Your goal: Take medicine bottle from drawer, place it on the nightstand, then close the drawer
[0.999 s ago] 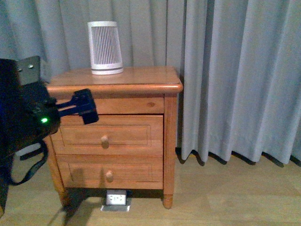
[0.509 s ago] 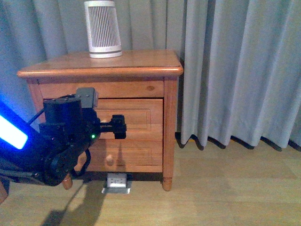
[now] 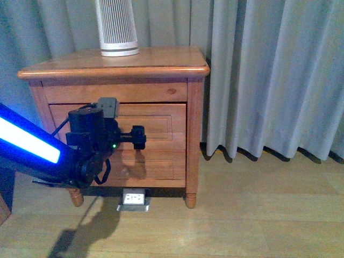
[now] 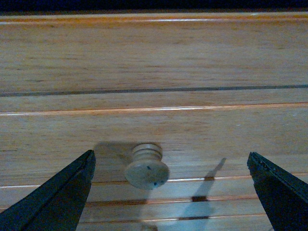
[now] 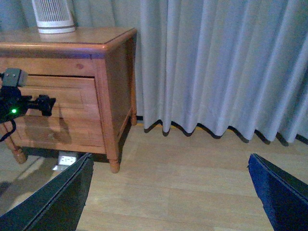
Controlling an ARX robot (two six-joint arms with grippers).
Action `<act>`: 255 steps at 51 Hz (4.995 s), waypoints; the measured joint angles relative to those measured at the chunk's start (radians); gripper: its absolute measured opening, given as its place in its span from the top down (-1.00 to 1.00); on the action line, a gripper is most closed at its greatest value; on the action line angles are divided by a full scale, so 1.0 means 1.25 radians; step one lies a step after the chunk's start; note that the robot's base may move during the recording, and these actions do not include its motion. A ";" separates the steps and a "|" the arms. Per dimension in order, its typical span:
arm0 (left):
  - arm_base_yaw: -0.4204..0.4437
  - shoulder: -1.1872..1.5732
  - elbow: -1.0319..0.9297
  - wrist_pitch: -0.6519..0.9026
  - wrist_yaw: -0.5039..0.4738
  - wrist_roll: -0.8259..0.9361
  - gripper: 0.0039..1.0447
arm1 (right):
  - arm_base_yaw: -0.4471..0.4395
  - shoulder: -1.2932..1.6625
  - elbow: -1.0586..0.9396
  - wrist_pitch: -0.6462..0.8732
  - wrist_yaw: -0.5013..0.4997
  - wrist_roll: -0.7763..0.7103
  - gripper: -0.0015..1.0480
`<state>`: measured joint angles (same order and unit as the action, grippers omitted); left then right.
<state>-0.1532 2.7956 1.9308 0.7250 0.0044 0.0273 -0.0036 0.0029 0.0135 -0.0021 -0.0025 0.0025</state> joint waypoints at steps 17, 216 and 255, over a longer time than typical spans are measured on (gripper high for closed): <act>0.011 0.005 0.016 -0.014 0.002 0.003 -0.70 | 0.000 0.000 0.000 0.000 0.000 0.000 -0.87; 0.117 -2.232 -1.537 -0.580 -0.006 -0.028 0.95 | 0.000 0.000 0.000 0.000 0.000 0.000 -0.87; 0.118 -2.232 -1.537 -0.580 -0.003 -0.028 -0.87 | 0.000 0.000 0.000 0.000 0.002 0.000 -0.87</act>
<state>-0.0055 0.0059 0.0101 -0.0002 0.0002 -0.0074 -0.0036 0.0029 0.0135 -0.0021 0.0006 0.0025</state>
